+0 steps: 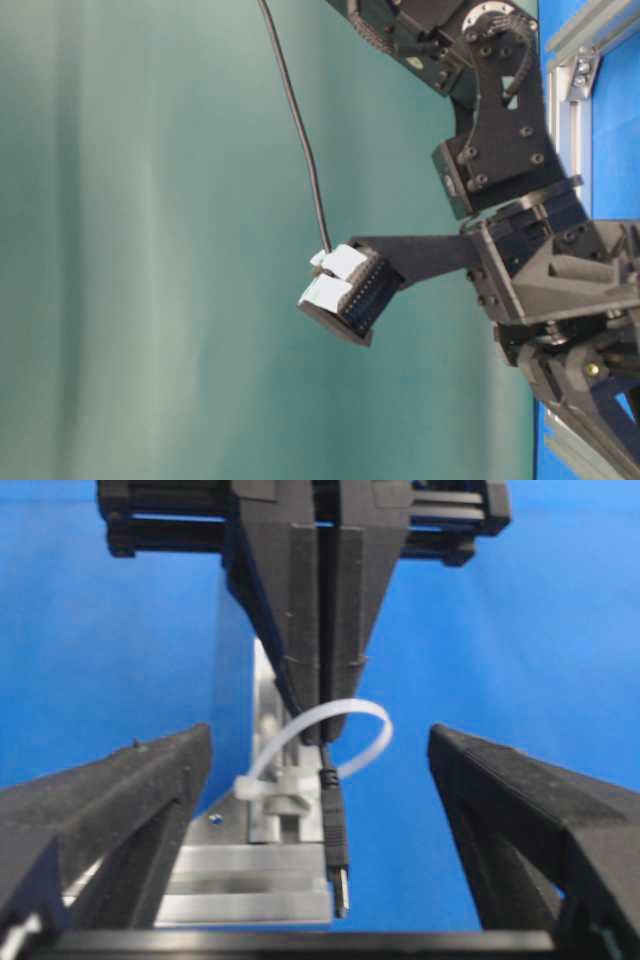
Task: Insert the wire through the string loop located on the left side.
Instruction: 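Move the left gripper right toward the protruding cable plug, then close the left gripper on the cable plug past the loop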
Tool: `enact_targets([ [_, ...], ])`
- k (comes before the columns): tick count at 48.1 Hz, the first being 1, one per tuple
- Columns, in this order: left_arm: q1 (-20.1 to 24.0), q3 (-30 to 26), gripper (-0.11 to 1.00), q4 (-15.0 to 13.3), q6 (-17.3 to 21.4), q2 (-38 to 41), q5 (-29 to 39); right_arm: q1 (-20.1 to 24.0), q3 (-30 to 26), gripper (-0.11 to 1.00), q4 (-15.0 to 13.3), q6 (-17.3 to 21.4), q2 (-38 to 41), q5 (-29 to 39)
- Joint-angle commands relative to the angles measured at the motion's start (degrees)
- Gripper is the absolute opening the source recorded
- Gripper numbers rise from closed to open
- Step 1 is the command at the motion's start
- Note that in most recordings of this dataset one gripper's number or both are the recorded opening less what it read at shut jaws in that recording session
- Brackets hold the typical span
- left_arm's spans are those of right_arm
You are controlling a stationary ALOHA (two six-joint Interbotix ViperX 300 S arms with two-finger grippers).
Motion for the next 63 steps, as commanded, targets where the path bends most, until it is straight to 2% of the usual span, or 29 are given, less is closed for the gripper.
enact_targets([
  [1,-0.18,-1.49,0.91,0.09,-0.09,0.88,0.09,-0.18,-0.79,0.00,0.18,0.09,-1.32,-0.35],
  [14,-0.09,-6.06,0.91,0.09,-0.09,14.06,0.70,-0.18,-0.88,0.00,0.18,0.09,-1.32,-0.53],
  [19,-0.18,-6.86,0.90,0.09,0.00,16.44,0.70,-0.18,-0.88,0.00,0.18,0.09,-1.32,-0.35],
  [57,-0.09,-6.77,0.90,0.00,0.00,16.35,0.70,-0.18,-0.97,0.00,0.18,0.09,-1.32,-0.53],
  [61,-0.09,-6.68,0.88,0.09,-0.09,16.35,0.70,-0.18,-0.97,0.00,0.18,0.09,-1.32,-0.44],
  [63,-0.09,-6.68,0.82,0.09,0.00,16.26,0.70,-0.18,-0.97,0.00,0.18,0.09,-1.32,-0.35],
])
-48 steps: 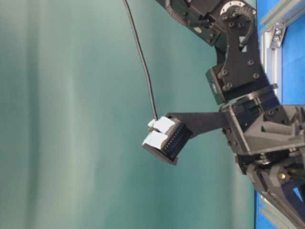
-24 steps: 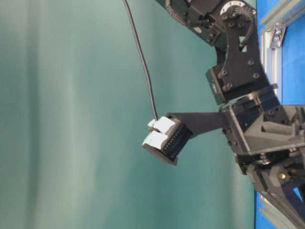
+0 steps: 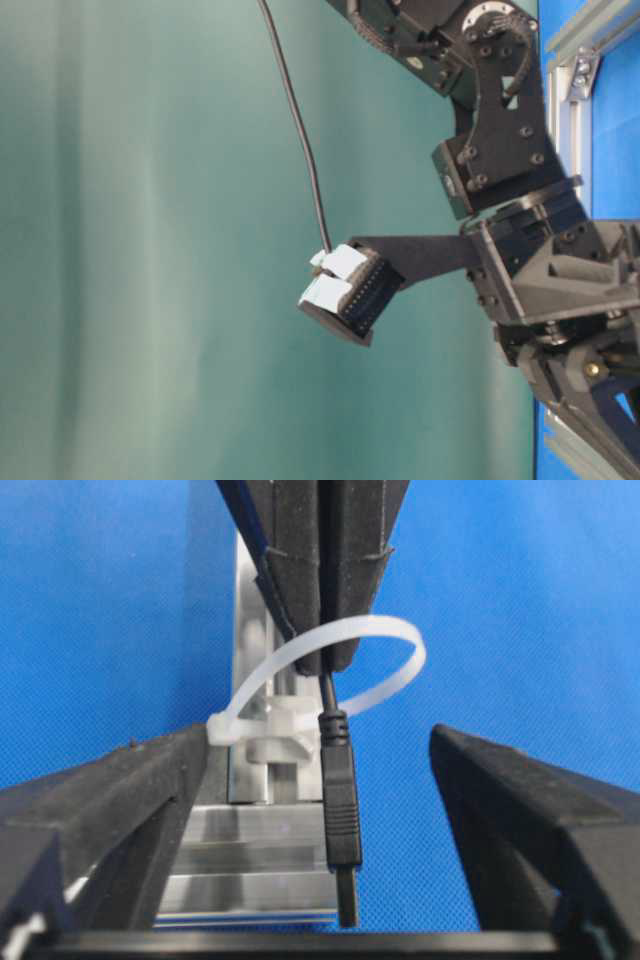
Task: Insert the wire through the string loop located on the left side.
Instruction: 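Close the left gripper on the cable plug past the loop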
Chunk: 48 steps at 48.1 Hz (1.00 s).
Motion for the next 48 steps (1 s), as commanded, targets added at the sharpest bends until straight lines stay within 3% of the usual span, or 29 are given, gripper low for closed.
enact_targets([
  [1,0.00,-0.53,0.78,0.18,0.09,-0.70,-0.35,-0.18,-1.05,0.00,0.09,0.09,-1.32,-0.26],
  [13,0.79,-0.44,0.06,0.18,0.00,-1.05,-0.53,-0.18,-1.14,0.00,0.09,0.18,-1.32,-0.18],
  [33,0.79,-0.35,0.06,0.18,0.00,-1.05,-0.26,-0.18,-0.70,0.03,0.00,0.26,-2.02,-0.09],
  [39,0.79,-0.44,0.06,0.18,0.00,-1.05,-0.09,-0.18,-0.53,0.27,0.18,0.53,-2.55,0.70],
  [48,0.88,-0.44,0.06,0.09,0.00,-1.05,0.09,-0.18,-0.44,0.84,0.97,0.53,-2.55,2.90],
])
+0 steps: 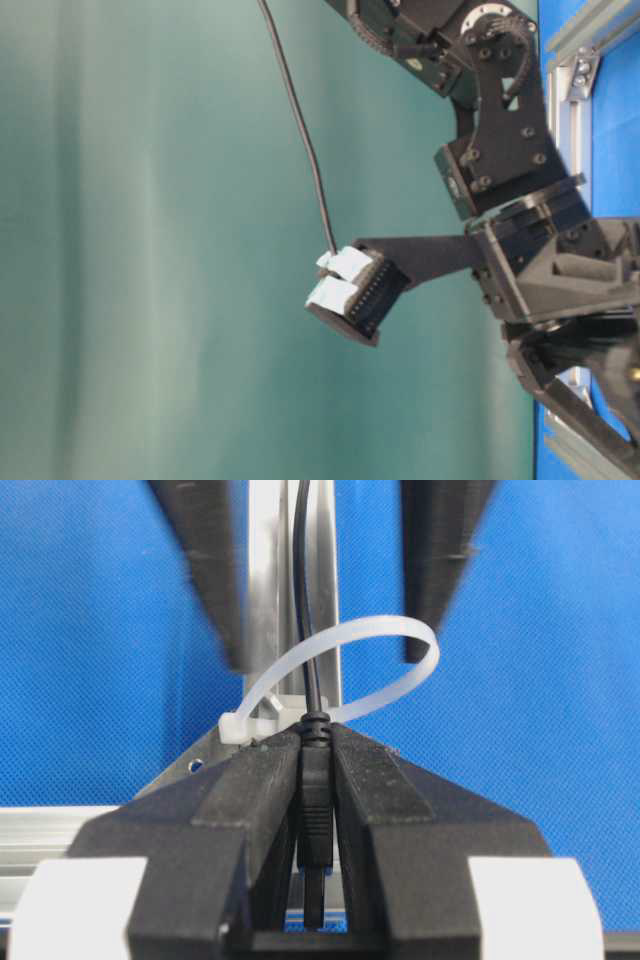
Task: Insert the wire through the string loop located on the left side.
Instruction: 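Close the left gripper on the cable plug past the loop, then open the right gripper and pull the cable left with the left gripper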
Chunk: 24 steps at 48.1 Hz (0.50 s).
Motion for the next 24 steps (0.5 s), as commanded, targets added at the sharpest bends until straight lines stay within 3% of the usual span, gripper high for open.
enact_targets([
  [1,0.09,-0.35,0.06,0.18,0.00,-0.97,-0.09,0.00,-0.44,0.88,0.62,0.09,-2.55,0.35],
  [5,0.09,-0.35,0.06,0.09,0.00,-0.97,-0.09,0.00,-0.44,0.98,0.70,0.09,-2.55,0.18],
  [16,0.09,0.53,0.06,0.18,-0.18,-2.64,0.79,0.00,-0.44,0.98,0.70,0.09,-2.64,0.18],
  [24,-0.53,3.43,0.06,0.18,-0.26,-9.05,4.13,0.00,-0.18,0.98,0.70,0.09,-2.81,0.26],
])
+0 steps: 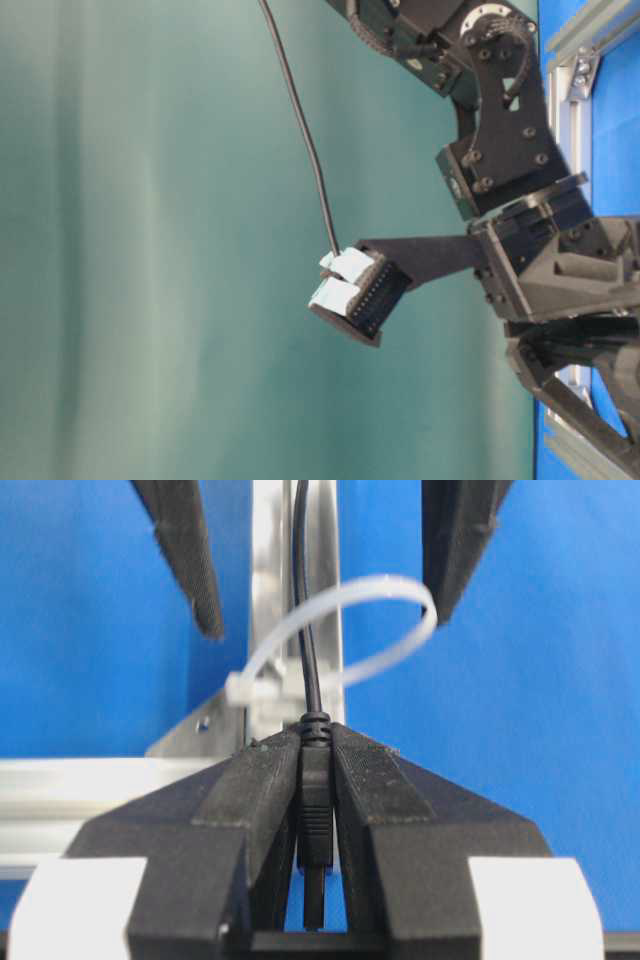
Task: Insert the wire through the string loop located on the left side.
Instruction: 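Open the right gripper and pull the cable left with the left gripper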
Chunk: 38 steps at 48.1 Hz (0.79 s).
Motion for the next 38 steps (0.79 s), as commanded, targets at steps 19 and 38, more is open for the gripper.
enact_targets([
  [19,-0.62,5.36,0.06,0.09,0.00,-31.03,18.81,0.00,1.14,0.98,0.18,-0.18,-4.83,-0.26],
  [38,0.62,2.55,0.06,0.18,0.09,-59.41,43.59,0.00,1.14,0.98,0.18,-0.18,-5.45,-0.26],
])
